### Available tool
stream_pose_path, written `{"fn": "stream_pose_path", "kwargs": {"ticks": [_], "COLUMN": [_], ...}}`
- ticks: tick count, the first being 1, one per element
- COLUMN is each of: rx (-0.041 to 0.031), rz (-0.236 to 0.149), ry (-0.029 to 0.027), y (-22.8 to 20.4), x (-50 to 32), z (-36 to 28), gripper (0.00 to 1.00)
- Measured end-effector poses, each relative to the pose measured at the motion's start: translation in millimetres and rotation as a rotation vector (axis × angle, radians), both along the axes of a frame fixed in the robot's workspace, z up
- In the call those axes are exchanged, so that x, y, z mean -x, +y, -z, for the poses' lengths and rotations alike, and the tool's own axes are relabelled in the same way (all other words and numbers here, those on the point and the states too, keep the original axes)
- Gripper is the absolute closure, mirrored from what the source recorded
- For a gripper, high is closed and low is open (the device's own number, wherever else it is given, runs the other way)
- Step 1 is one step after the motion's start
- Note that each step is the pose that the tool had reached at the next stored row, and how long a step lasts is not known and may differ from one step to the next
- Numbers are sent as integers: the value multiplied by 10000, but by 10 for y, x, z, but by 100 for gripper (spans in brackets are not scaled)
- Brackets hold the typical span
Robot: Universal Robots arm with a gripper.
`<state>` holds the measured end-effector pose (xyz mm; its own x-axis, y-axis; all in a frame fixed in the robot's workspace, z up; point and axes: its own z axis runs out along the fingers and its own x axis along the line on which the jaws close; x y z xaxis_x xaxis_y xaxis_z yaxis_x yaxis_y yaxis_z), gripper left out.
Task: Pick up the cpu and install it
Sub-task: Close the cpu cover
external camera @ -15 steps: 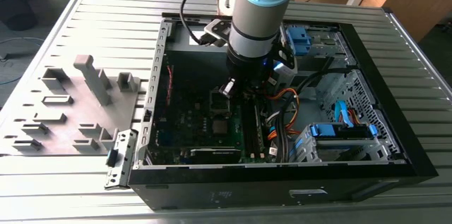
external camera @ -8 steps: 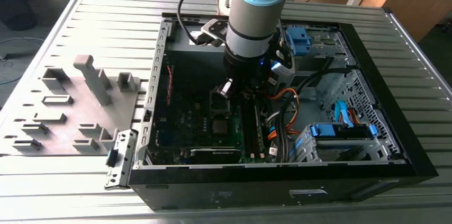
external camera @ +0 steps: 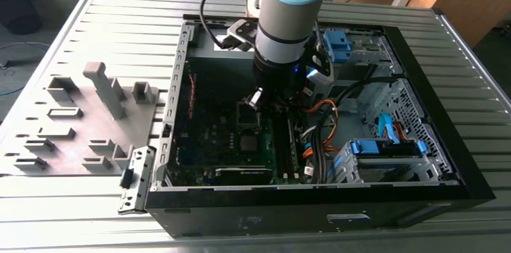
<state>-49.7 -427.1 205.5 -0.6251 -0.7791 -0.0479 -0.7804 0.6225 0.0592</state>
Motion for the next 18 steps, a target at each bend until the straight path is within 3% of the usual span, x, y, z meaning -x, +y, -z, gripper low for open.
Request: {"fn": "stream_pose_path", "kwargs": {"ticks": [6, 18], "rx": [-70, -75], "rz": [-2, -2], "ry": [-1, -1], "y": [-12, -83], "x": [-1, -1], "z": [-57, -88], "gripper": [89, 89]}}
